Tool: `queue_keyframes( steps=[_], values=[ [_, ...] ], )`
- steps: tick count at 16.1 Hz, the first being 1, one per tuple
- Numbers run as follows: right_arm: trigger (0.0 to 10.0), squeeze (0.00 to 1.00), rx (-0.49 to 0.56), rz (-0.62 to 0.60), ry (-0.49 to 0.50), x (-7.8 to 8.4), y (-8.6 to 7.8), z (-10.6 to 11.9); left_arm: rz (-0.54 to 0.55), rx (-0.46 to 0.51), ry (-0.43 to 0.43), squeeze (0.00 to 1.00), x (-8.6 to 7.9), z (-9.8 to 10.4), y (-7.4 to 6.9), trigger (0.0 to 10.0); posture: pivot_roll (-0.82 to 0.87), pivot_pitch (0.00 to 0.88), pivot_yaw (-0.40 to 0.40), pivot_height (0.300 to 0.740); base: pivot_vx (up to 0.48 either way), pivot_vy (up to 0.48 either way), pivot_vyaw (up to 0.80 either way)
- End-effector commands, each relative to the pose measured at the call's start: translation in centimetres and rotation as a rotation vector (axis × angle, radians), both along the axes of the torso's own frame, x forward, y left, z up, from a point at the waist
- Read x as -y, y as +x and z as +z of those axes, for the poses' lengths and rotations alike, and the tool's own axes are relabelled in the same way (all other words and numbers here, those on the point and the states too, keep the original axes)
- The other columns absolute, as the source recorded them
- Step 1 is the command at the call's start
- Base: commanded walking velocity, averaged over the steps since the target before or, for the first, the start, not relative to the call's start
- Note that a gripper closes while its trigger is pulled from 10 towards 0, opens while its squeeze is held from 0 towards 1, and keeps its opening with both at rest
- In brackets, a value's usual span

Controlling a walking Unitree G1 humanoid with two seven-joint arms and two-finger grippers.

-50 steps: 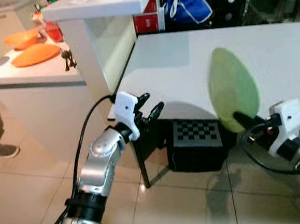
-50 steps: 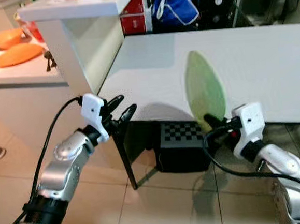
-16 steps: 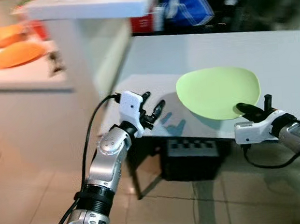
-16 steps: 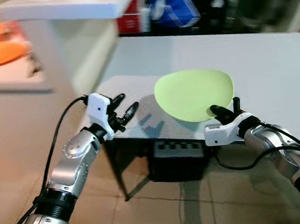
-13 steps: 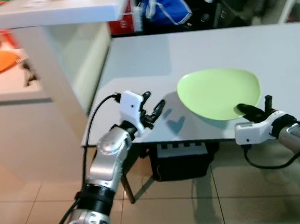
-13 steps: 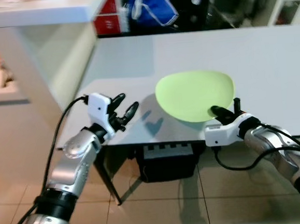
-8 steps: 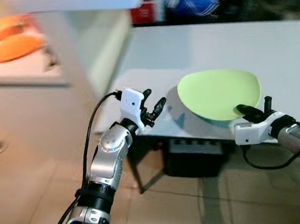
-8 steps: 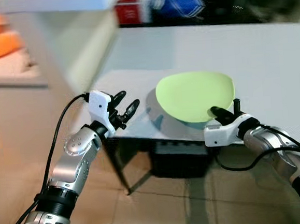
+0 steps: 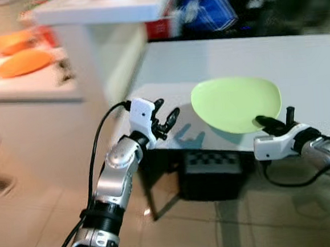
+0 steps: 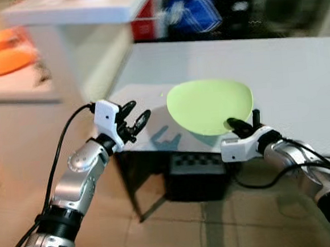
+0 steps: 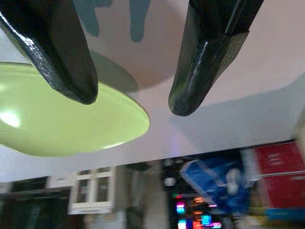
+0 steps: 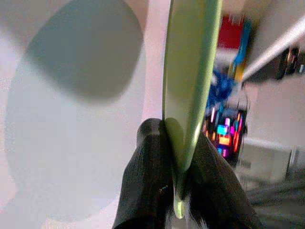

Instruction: Setting the table

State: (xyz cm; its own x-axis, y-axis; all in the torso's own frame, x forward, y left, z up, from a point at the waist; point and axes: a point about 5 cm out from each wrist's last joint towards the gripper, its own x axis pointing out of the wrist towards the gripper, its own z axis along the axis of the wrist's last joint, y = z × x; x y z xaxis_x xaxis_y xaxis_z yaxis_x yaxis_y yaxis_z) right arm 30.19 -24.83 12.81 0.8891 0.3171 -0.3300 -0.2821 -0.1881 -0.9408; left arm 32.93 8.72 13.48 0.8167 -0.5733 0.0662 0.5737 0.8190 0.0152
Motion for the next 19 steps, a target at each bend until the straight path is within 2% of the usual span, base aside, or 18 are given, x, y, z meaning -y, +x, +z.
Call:
queue_keyframes(
  steps=[1,6,8,11,13,15,19],
  values=[
    [10.0,0.0,0.054,-0.006,0.02,0.11,0.5,1.35,-0.006,-0.002,0.0,0.0,0.06,-0.03,-0.03,10.0,-0.1,0.0,0.068,0.74,0.469,0.0,0.0],
    [10.0,0.0,0.053,-0.008,0.025,0.08,0.49,1.29,0.02,-0.023,-0.017,0.0,-0.17,-0.18,0.09,10.0,-0.1,0.0,0.069,0.74,0.446,0.0,0.0],
    [10.0,0.0,0.049,-0.009,0.027,0.07,0.44,1.23,0.048,-0.004,0.001,0.0,-0.41,-0.1,0.21,10.0,-0.1,0.0,0.068,0.74,0.0,0.0,0.0],
    [10.0,0.0,0.049,-0.007,0.028,-0.03,0.47,1.22,0.013,-0.004,-0.005,0.0,-0.11,-0.14,-0.03,10.0,-0.1,0.0,0.07,0.74,0.0,0.0,0.0],
    [10.0,0.0,0.049,-0.007,0.032,-0.09,0.46,1.14,-0.004,-0.023,0.001,0.0,0.01,-0.35,-0.1,10.0,-0.1,0.0,0.07,0.74,0.411,0.0,0.0],
    [10.0,0.0,0.048,-0.007,0.035,-0.19,0.45,1.14,0.022,-0.008,0.005,0.0,-0.15,-0.3,-0.06,10.0,-0.1,0.0,0.071,0.74,0.45,0.0,0.0],
    [10.0,0.0,0.042,-0.013,0.037,-0.17,0.53,0.94,0.047,-0.009,0.012,0.0,-0.39,-0.28,0.18,10.0,-0.1,0.0,0.066,0.74,0.0,0.0,0.0]
  ],
)
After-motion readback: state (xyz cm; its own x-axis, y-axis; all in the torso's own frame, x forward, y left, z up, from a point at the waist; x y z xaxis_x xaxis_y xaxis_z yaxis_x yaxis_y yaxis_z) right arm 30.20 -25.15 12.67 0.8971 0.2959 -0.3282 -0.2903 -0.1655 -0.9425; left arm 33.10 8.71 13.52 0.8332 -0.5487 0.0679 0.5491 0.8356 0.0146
